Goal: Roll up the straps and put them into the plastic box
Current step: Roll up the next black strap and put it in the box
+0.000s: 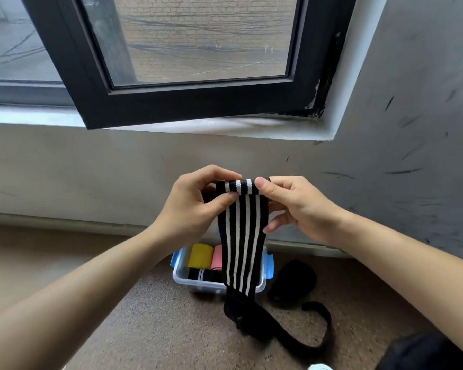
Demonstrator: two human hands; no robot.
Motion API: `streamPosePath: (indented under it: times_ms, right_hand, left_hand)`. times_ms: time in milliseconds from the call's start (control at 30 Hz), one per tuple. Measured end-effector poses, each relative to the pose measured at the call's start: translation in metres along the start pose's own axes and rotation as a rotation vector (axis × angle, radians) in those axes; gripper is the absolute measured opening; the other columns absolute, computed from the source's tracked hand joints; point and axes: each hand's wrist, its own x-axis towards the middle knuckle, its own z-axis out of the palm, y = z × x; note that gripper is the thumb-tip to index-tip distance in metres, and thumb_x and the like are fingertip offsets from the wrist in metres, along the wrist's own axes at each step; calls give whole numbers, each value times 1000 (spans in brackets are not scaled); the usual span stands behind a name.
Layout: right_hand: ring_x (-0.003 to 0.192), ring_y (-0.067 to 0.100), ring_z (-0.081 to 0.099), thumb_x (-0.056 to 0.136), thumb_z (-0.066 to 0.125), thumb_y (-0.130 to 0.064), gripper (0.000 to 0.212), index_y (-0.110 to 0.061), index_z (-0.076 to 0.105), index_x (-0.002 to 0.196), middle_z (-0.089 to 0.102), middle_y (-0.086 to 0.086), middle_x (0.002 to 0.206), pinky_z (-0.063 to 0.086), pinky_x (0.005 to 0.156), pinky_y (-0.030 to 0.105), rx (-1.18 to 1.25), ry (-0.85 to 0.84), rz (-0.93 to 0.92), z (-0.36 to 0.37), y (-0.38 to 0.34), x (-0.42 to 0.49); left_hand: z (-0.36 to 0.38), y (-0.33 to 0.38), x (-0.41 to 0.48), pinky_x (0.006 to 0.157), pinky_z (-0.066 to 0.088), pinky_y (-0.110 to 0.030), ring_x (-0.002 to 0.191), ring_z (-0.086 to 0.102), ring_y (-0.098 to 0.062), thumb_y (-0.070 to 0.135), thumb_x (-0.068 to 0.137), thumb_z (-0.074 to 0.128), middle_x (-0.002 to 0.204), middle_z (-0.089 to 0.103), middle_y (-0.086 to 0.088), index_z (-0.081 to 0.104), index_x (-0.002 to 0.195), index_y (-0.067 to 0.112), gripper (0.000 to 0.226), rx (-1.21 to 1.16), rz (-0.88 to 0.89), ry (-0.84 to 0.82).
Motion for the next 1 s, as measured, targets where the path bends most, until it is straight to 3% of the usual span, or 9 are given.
streamPosePath:
  times_ms: [100,233,400,500,600,700,800,900,1000]
  right_hand:
    - [88,20,72,102,57,-31,32,-7,73,116,76,9,103,57,54,26,38,7,-16,2,-1,1]
    - [93,16,70,100,61,-17,22,-6,72,117,73,16,110,55,55,24,6,41,-67,1,-1,1]
    - [90,15,71,97,66,-5,21,-7,71,117,75,14,103,59,56,27,-26,70,-139,3,5,2]
    - [88,17,74,95,67,-2,23,-10,72,115,77,8,100,61,59,30,-51,86,-181,6,9,1]
    - [87,19,75,93,70,-2,25,-16,74,113,78,8,101,62,60,32,-122,108,-243,9,12,1]
    - [93,27,75,91,73,-4,26,-16,74,114,76,12,103,62,61,33,-144,97,-231,7,11,0]
    - [103,25,73,94,68,-24,28,-13,72,119,74,14,111,61,63,34,-48,40,-104,6,6,0]
    - [103,23,73,94,59,-42,42,-10,72,119,74,13,114,62,63,34,-5,3,-39,7,5,1]
    - [101,24,72,99,58,-35,36,-6,72,116,73,17,112,61,59,30,-10,11,-55,6,6,1]
  left_hand:
    - [-5,0,0,80,61,-32,89,74,-23,-1,91,73,97,76,-3,72,112,11,24,57,-7,-24]
    - [-10,4,-2,68,59,-26,86,72,-11,8,94,72,98,75,-3,70,116,20,25,31,-216,-97]
    - [-6,8,-7,63,60,-25,96,74,-6,18,95,71,100,78,2,69,119,16,25,-204,-443,-97]
    - [-1,10,-9,69,62,-30,101,75,-16,16,93,72,106,75,-10,70,118,10,25,-352,-493,-55]
    - [4,6,-9,75,63,-33,100,75,-25,12,92,73,103,73,-16,72,113,8,22,-339,-462,-17]
    - [4,4,-9,73,61,-28,92,75,-22,5,90,75,95,73,-11,73,110,5,21,-313,-406,9]
    - [4,5,-8,72,59,-25,87,74,-17,2,85,77,92,74,-8,73,107,6,23,-276,-324,25]
    - [6,6,-8,71,59,-25,80,71,-13,-3,83,79,88,73,-7,73,103,7,23,-241,-243,45]
    - [8,7,-9,68,58,-25,78,70,-11,-4,83,79,85,73,-3,72,102,8,24,-217,-216,45]
